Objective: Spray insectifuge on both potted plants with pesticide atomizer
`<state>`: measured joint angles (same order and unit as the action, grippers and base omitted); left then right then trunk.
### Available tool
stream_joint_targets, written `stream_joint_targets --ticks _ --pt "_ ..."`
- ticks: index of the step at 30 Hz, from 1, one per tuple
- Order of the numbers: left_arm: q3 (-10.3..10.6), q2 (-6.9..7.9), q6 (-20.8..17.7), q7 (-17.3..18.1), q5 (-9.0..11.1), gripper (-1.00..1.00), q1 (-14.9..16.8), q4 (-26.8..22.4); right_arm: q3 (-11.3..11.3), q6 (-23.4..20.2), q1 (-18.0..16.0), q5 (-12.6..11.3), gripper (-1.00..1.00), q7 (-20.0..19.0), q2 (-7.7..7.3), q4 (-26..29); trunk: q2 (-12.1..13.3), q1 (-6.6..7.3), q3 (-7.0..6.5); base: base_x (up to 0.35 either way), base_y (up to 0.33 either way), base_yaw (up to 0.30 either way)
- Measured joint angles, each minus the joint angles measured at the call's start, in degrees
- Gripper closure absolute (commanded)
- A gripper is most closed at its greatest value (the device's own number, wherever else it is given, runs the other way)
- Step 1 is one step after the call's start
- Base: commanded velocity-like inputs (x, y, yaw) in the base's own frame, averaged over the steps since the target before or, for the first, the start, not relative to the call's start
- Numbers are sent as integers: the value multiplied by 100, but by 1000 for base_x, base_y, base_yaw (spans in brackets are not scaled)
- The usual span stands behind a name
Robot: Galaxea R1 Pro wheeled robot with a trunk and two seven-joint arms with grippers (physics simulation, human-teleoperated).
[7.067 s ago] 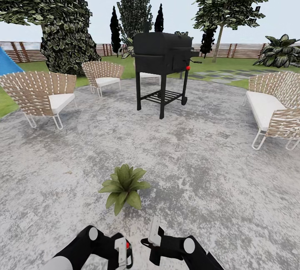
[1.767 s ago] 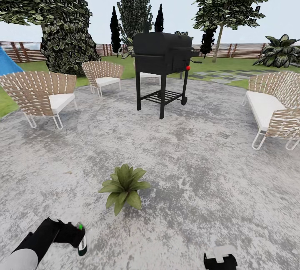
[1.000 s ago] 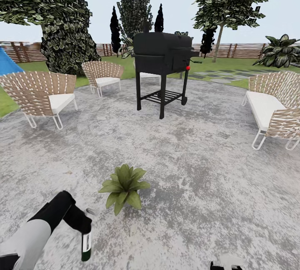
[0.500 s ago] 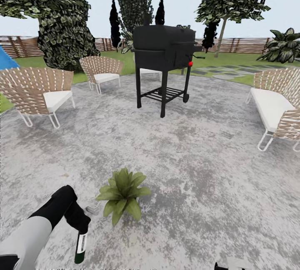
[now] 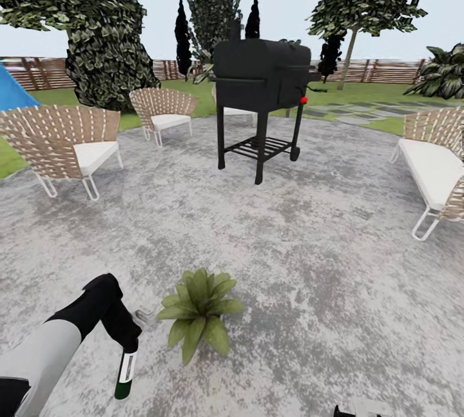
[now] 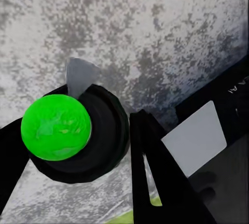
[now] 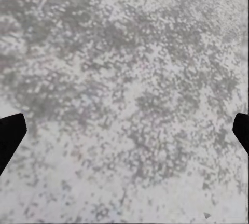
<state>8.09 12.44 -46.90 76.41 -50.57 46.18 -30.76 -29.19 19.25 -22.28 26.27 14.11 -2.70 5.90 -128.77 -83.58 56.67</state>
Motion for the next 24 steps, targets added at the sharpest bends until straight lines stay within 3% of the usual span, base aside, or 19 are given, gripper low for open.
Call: stream_joint_targets --ticks 6,8,9,10,11,14,24 --pt "7 8 16 3 -13 100 42 -7 8 3 1 3 -100 1 -3 -1 -1 -20 -1 16 13 0" --pt "14 11 18 6 -107 100 118 -3 8 1 1 4 -100 1 -3 -1 -1 -20 -2 2 1 0" --pt "21 14 20 34 -260 100 176 -1 8 1 1 3 -100 2 -3 -1 -1 -20 -2 0 0 0" --pt "27 10 25 425 -657 100 237 -2 8 0 1 2 -100 8 -3 -1 -1 -20 -2 0 0 0" --pt "27 1 29 655 -794 100 248 -21 8 1 1 2 -100 9 -3 -1 -1 -20 -1 0 0 0" --pt "36 -37 27 903 -990 100 256 -249 8 -1 1 2 -100 10 -3 -1 -1 -20 -2 0 0 31" --pt "32 -52 22 993 -1074 100 237 -482 8 -4 1 2 -100 8 6 -1 -1 -18 -1 90 106 127"
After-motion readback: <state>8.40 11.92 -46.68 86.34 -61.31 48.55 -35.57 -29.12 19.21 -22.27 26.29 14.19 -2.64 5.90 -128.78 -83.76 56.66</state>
